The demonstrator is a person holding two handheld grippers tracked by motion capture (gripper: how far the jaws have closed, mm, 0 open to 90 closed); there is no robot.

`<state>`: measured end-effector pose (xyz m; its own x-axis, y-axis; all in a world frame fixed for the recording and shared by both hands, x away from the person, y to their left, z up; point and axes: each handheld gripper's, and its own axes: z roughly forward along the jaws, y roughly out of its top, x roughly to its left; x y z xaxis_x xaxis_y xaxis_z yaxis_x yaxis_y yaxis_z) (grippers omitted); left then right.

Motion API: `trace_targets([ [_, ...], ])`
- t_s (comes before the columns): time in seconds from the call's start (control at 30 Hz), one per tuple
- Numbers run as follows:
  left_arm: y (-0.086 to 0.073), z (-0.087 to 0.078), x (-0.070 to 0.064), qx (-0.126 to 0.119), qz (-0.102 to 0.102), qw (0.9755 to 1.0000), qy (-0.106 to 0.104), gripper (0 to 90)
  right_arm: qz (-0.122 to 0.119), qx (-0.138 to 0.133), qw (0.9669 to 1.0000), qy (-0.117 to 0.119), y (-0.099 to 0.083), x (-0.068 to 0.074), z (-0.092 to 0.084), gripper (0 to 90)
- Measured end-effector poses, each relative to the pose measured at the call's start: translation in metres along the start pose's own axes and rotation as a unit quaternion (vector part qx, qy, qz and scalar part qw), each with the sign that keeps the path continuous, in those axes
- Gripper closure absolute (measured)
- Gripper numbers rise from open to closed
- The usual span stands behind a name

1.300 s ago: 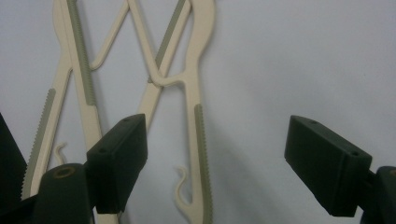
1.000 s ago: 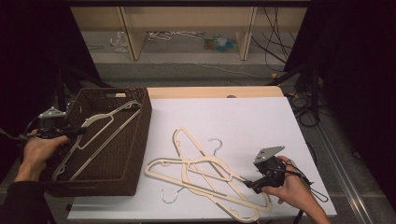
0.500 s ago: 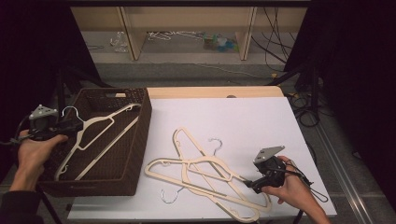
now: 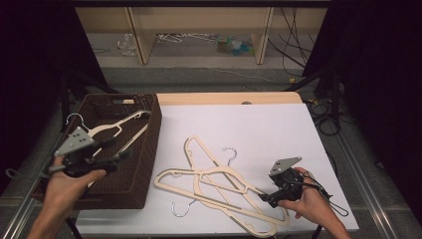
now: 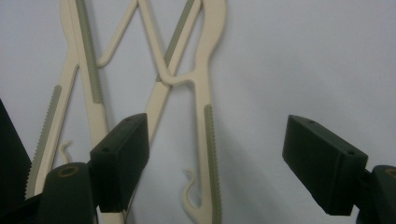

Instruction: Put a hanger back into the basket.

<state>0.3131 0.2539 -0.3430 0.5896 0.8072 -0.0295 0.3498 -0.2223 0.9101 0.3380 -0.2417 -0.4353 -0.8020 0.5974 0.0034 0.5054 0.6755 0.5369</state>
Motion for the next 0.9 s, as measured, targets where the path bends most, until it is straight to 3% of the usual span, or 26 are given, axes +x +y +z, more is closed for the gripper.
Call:
trace_targets([
  [0.03, -0.001, 0.002, -0.007, -0.001, 0.003, 1.0, -0.007, 35.2, -0.011, -0.004, 0.9999, 0.0, 0.0, -0.001, 0.001, 23.9],
  [0.1, -0.005, 0.012, -0.034, -0.001, 0.012, 0.999, -0.044, 34.3, -0.007, 0.002, 1.0, 0.002, 0.0, 0.001, 0.003, 24.5],
  [0.13, -0.005, 0.012, -0.034, -0.001, 0.012, 0.999, -0.044, 34.1, -0.007, 0.002, 1.0, 0.002, 0.0, 0.001, 0.003, 24.5],
  [0.3, -0.015, 0.031, -0.069, 0.01, 0.041, 0.9956, -0.084, 33.0, -0.016, -0.002, 0.9999, 0.003, -0.001, 0.002, 0.007, 25.0],
  [0.37, -0.02, 0.036, -0.078, 0.016, 0.043, 0.9946, -0.093, 32.6, -0.018, 0.0, 0.9998, 0.004, -0.001, 0.002, 0.007, 25.0],
  [0.53, -0.039, 0.048, -0.095, 0.024, 0.051, 0.9919, -0.113, 30.4, -0.017, 0.006, 0.9998, 0.006, -0.001, 0.004, 0.008, 25.1],
  [0.63, -0.05, 0.053, -0.102, 0.028, 0.063, 0.9879, -0.139, 26.9, -0.017, 0.006, 0.9998, 0.005, 0.0, 0.005, 0.011, 25.1],
  [0.8, -0.067, 0.06, -0.112, 0.034, 0.054, 0.9868, -0.149, 22.9, -0.02, 0.016, 0.9996, 0.009, 0.001, 0.005, 0.014, 25.1],
  [0.9, -0.069, 0.061, -0.113, 0.031, 0.06, 0.9869, -0.146, 21.8, -0.022, 0.017, 0.9996, 0.009, 0.001, 0.005, 0.015, 25.1],
])
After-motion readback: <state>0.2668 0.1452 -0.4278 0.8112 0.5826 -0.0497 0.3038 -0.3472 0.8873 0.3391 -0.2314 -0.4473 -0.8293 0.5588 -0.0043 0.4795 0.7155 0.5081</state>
